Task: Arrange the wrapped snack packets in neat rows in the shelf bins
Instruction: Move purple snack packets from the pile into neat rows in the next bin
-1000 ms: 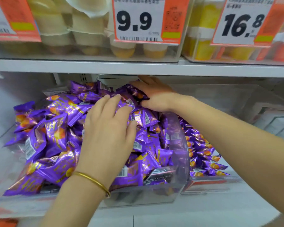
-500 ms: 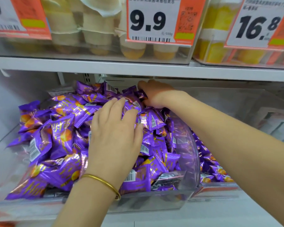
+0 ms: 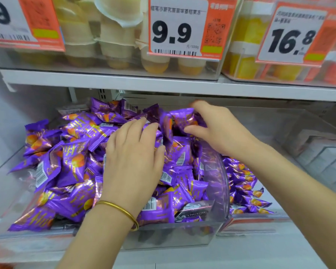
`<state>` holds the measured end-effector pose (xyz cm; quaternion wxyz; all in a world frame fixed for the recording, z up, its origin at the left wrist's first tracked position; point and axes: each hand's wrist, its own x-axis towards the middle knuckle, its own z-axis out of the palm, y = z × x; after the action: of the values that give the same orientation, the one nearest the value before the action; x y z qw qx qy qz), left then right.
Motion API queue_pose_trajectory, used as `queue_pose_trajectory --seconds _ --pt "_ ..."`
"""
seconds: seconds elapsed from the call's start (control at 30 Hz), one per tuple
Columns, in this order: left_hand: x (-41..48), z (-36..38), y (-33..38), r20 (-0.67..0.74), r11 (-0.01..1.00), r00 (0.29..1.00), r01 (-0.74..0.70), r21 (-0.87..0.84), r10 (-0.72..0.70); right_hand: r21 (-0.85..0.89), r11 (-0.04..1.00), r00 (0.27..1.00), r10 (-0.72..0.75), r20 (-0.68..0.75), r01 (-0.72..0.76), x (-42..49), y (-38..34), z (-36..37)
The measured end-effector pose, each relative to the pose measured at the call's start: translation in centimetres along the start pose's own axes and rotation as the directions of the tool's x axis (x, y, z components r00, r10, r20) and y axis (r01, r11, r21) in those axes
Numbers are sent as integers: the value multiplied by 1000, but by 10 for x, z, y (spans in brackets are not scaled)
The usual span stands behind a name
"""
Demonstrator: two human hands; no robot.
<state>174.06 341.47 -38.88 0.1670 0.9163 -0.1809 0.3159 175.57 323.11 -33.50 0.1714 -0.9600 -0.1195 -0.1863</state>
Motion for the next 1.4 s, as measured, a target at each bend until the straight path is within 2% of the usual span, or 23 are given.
queue_pose_trajectory --seconds 0.1,0.17,0.23,0.33,0.43,0.5,0.6,0.7,0.8,0.87,1.0,1.1,1.23,1.33,1.4 --pt "1 0 0 14 1000 1000 4 -16 -4 242 968 994 80 -80 -58 -25 0 -11" --pt "1 -1 1 8 999 1000 9 -37 -9 450 887 987 146 -65 -102 -36 2 -13" --pt "2 -3 2 -18 999 1000 5 -48 -6 645 750 977 211 -19 -149 -45 5 -12" --pt "4 -6 5 -83 999 996 -32 -30 29 854 475 958 275 86 -212 -54 9 -17" --pt "5 -8 10 -116 995 989 -97 -11 95 940 231 941 286 183 -253 -62 12 -22" --pt "5 -9 15 -121 988 981 -153 7 153 953 143 933 285 220 -268 -64 15 -23" --pt "7 -9 21 -84 966 964 -255 -44 251 952 139 934 274 228 -273 -66 21 -21" --pt "7 -5 24 83 944 941 -323 -63 327 959 138 940 276 202 -247 -65 24 -16" --pt "8 0 27 304 957 908 -287 -49 288 968 99 939 282 195 -231 -67 26 -12" --pt "8 2 29 373 971 897 -231 -63 237 973 54 938 282 202 -226 -70 28 -10" --pt "9 2 28 390 970 889 -221 -99 242 975 11 938 277 210 -222 -74 30 -8" --pt "8 1 26 435 965 867 -173 -195 244 975 3 936 279 213 -222 -75 30 -9" --pt "9 -1 25 367 926 885 -157 -345 287 975 -21 933 289 217 -220 -77 30 -9" --pt "10 -3 23 302 867 923 -65 -494 241 975 -29 932 288 221 -222 -77 29 -11" --pt "11 -6 22 302 778 942 79 -624 147 973 -28 931 285 226 -227 -78 29 -11"
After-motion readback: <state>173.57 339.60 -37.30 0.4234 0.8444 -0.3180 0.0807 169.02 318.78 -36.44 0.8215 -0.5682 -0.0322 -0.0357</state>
